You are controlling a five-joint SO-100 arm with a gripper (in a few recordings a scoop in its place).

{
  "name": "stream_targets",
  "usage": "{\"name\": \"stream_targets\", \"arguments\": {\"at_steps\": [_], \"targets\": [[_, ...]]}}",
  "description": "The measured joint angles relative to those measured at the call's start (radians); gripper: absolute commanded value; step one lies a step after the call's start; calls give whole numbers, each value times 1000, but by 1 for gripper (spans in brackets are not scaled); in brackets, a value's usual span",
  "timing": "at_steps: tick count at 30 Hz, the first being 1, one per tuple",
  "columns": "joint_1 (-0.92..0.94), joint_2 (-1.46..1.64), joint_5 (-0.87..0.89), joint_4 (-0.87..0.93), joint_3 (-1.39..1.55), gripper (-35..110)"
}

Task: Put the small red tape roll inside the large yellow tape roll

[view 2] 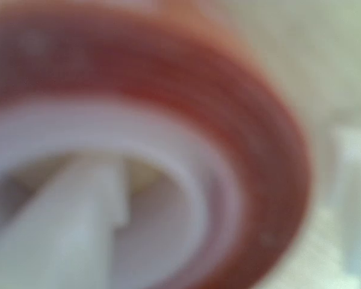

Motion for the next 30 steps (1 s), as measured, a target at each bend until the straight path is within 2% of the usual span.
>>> {"name": "stream_targets", "arguments": {"at_steps": [3,7,17,22,30], "targets": [[-20,3,0,5,0,2],[-43,18,0,8,28,0],[-133,40,-44,14,34,0],[-184,149,-75,12,34,0],[-377,419,-86,-150,32,0]]}}
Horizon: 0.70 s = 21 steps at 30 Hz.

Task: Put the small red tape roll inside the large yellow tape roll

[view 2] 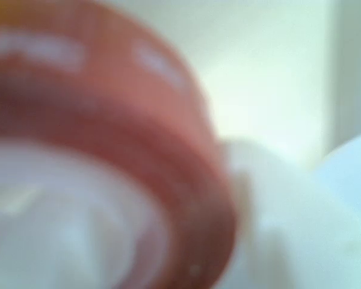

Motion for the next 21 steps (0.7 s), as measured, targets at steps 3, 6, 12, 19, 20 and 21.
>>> {"name": "stream_targets", "arguments": {"at_steps": [3,6,12,19,20,21], "targets": [[-72,14,0,-109,0,0],[-120,14,0,-235,0,0],[-170,-77,0,-486,0,0],[-160,-252,0,-667,2,0],[-156,-273,0,-686,2,0],[-150,-290,0,-706,2,0]]}}
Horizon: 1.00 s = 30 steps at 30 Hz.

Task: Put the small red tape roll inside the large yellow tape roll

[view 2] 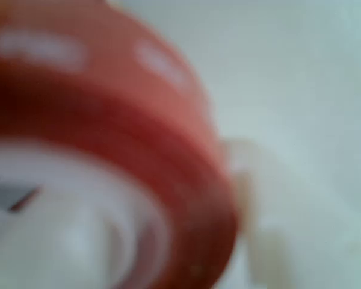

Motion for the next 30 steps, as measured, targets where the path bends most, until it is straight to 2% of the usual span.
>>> {"name": "stream_targets", "arguments": {"at_steps": [8,12,23,26,30], "targets": [[23,-57,0,-83,0,0],[23,-63,0,-98,0,10],[23,-94,0,-98,0,12],[25,-94,0,-69,0,12],[38,-66,0,61,0,13]]}}
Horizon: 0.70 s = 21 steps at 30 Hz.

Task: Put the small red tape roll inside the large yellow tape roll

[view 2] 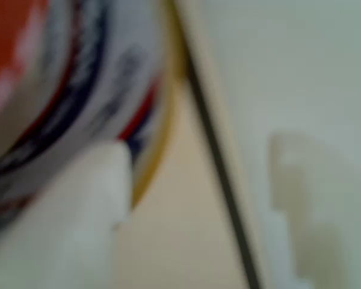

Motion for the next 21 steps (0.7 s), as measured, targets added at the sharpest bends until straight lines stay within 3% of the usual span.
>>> {"name": "stream_targets", "arguments": {"at_steps": [15,21], "targets": [[-23,776,0,730,-15,14],[23,1150,0,801,233,14]]}}
